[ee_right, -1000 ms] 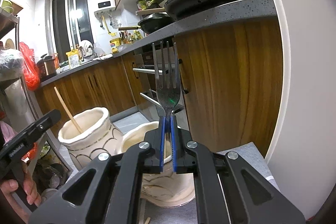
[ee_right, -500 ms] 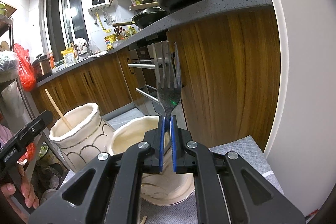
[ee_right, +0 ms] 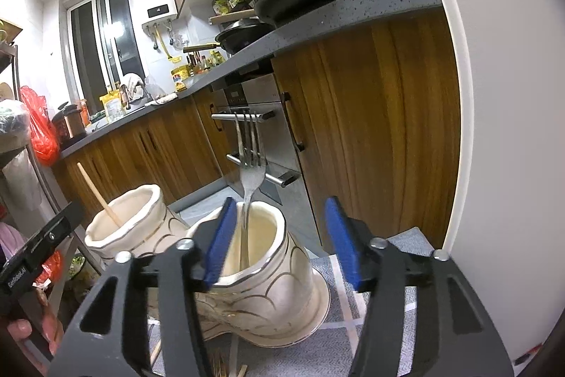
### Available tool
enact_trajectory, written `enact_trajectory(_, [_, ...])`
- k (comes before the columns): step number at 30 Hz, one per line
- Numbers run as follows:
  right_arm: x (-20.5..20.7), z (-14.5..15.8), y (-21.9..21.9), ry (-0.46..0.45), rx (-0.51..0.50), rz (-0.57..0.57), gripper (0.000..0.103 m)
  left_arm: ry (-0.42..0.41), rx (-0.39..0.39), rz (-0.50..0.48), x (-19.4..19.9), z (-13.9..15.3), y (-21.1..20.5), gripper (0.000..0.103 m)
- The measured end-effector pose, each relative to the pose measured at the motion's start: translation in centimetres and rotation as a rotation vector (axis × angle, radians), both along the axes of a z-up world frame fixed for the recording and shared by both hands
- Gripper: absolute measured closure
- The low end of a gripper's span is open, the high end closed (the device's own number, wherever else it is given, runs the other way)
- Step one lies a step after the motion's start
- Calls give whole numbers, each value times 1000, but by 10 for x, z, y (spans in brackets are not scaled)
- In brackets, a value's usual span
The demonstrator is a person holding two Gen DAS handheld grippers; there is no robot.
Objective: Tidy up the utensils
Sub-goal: 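Move both open tools back down over the utensils on the cloth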
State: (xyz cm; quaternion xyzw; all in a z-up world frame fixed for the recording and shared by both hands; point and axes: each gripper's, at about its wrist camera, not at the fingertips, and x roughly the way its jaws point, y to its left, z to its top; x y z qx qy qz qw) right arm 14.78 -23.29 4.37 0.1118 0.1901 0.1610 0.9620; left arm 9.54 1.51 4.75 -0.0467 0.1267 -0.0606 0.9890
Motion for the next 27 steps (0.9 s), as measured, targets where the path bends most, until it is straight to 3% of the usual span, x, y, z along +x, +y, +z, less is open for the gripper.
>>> enact_trajectory(1, [-4, 2, 0, -10, -1, 2, 28, -1, 2, 6, -2, 1, -1, 25])
enact_trajectory(5, [-25, 8, 1, -66, -33, 4, 10, -9, 3, 26, -15, 0, 1, 10])
enact_trajectory(7, [-40, 10, 1, -103, -39, 11, 5, -7, 3, 32, -23, -2, 3, 8])
enact_trajectory(11, [-60, 9, 1, -116, -49, 16, 5, 28, 42, 27, -35, -11, 0, 6])
enact_trajectory(18, [-77, -6, -1, -39, -98, 37, 5, 116, 103, 4, -55, -30, -3, 6])
enact_trajectory(27, [-95, -40, 9, 137, -199, 101, 5, 354, 118, -39, -68, -66, 1, 6])
